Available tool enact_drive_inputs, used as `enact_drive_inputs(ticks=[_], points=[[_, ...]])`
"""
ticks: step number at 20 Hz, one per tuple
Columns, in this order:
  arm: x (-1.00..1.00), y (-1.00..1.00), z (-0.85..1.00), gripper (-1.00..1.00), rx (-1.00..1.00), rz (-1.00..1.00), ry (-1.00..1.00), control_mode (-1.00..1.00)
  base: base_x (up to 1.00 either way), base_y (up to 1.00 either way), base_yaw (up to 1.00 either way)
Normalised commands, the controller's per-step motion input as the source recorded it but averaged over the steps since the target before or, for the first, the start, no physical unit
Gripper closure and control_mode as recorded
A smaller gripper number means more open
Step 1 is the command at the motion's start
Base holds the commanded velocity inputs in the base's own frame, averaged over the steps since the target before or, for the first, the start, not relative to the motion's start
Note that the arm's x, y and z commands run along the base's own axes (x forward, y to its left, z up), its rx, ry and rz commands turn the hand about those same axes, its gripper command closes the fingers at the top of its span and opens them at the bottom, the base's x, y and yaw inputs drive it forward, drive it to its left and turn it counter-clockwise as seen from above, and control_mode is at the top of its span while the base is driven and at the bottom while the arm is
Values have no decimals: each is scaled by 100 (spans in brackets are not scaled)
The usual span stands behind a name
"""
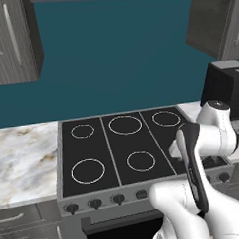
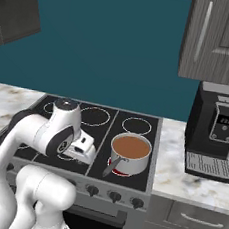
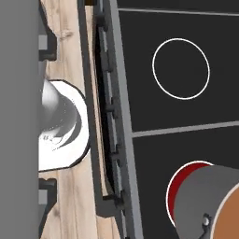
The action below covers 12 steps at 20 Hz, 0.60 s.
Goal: Pick up the sugar cube(s) and place them in the saucepan with hot chocolate.
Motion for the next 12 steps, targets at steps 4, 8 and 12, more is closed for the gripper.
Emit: enact_drive_inputs(ticks=[4,8,12], points=[[-2,37,4,-100,0,26,-3,-100,0,0,0],[-2,24,1,-100,0,21,-5,-100,0,0,0],[0,13,0,-100,0,13,-7,-100,0,0,0]])
